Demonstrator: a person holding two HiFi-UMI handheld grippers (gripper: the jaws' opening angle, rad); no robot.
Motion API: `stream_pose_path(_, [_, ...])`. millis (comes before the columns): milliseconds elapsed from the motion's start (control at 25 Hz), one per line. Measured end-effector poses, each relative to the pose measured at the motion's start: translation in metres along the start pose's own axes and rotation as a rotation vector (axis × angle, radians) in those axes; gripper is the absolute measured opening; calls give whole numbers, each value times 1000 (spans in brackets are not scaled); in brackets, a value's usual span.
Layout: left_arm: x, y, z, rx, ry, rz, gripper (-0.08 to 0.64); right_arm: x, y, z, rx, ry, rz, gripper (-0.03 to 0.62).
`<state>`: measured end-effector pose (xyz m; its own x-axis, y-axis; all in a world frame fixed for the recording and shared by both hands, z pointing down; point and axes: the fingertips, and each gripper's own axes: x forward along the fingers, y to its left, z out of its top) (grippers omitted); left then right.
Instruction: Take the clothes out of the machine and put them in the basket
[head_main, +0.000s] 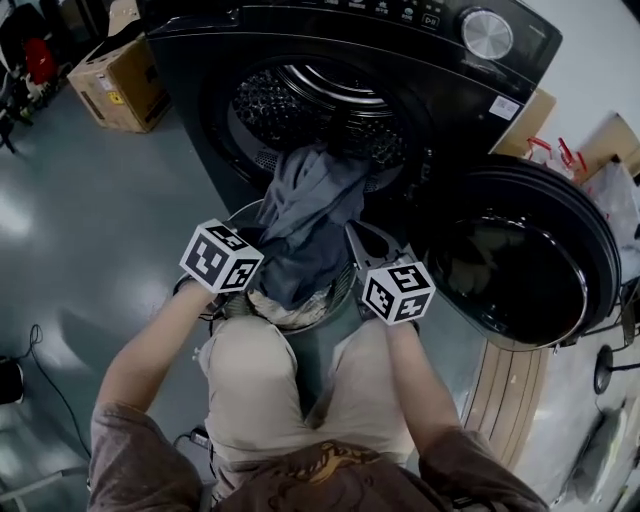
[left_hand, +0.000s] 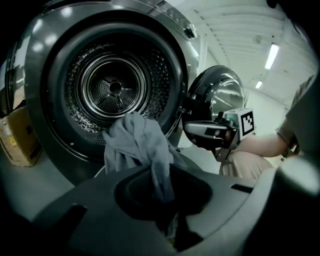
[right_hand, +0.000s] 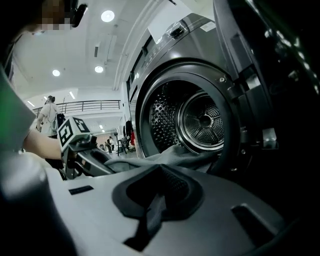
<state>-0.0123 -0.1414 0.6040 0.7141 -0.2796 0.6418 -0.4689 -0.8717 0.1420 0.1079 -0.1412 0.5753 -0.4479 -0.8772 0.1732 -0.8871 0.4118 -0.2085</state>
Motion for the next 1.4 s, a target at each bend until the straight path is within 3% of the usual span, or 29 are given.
stream_pose_path(240, [-4,-2,-16,12,18,36,65,2,3,-2,-4,10,10,-2])
stream_pose_path(280, [-4,2,-14,29,5,72,107,2,3,-1,-3,8,9,-3])
stream_pose_path(360, [-5,12,-2,67,-48,147,320,1,4,1,-4,4,9,-3])
stream_pose_path(440, [-4,18,10,82,-97,177,387,-1,4,2,-5,0,7,-3])
stream_pose_path(760, [33,18,15,94,-74,141,415,-7,0,4,-2,-8,-7,-3])
stream_pose_path(1040, [91,86,40,43,-92,253,420,-6,7,5,-10,-8,2,-3])
stream_pose_path(1240, [133,93,47,27,-61,227,423,-14,3,9,-2,-20,-22,-3])
stream_pose_path(1400, [154,90,39,91,-29,247,425,-19,-3,12,1,-30,-37,-2])
